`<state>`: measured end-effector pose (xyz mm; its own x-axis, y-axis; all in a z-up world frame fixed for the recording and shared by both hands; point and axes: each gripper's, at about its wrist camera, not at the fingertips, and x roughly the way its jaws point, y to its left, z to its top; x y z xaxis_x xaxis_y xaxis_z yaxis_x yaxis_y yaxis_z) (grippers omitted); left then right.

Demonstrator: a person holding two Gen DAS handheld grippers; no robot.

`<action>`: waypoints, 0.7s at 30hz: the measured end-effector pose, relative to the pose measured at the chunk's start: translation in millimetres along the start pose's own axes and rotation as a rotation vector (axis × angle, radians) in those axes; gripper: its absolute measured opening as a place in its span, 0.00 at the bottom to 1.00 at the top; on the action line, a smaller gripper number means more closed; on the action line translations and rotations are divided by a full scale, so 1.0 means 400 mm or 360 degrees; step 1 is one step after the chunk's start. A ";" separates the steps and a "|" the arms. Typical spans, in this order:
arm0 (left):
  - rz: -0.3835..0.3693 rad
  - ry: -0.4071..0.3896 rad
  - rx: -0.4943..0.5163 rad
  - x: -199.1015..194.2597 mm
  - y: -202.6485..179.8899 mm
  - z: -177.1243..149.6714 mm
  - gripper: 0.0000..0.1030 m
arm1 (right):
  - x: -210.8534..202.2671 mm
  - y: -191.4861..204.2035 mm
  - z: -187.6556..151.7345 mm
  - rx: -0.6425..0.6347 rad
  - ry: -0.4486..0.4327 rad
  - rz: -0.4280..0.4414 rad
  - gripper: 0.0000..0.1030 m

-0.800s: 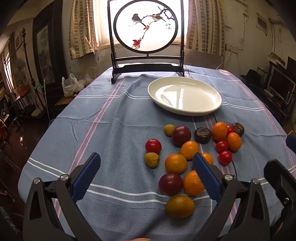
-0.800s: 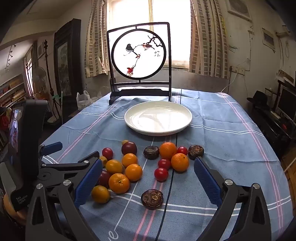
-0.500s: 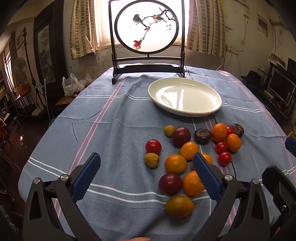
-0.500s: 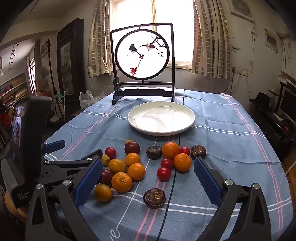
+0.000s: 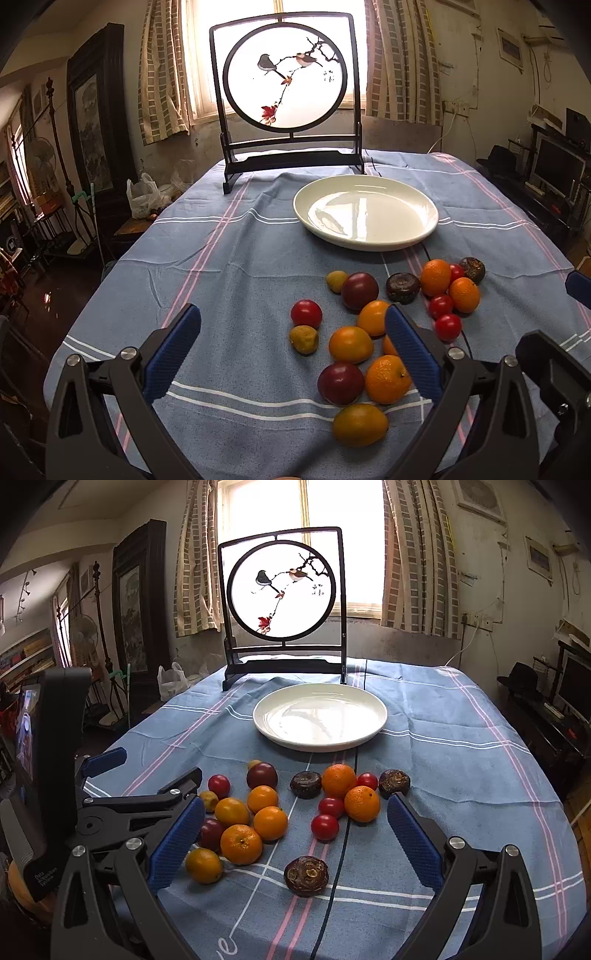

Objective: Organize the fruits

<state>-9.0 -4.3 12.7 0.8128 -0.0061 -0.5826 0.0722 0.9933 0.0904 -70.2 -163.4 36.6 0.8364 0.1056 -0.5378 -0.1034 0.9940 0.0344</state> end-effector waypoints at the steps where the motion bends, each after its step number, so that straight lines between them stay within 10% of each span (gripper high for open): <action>1: 0.0003 -0.0019 0.0004 -0.003 -0.001 0.001 0.95 | 0.000 0.000 0.000 -0.0004 0.0001 -0.0001 0.96; 21: -0.0069 0.0135 -0.0040 0.030 0.009 0.005 0.95 | -0.009 -0.020 0.005 0.0008 -0.0007 -0.0005 0.96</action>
<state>2.3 -1.1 7.7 0.7571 -0.0401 -0.6521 0.0906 0.9949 0.0440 -71.3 -171.8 39.8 0.8391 0.1027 -0.5342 -0.0980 0.9945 0.0372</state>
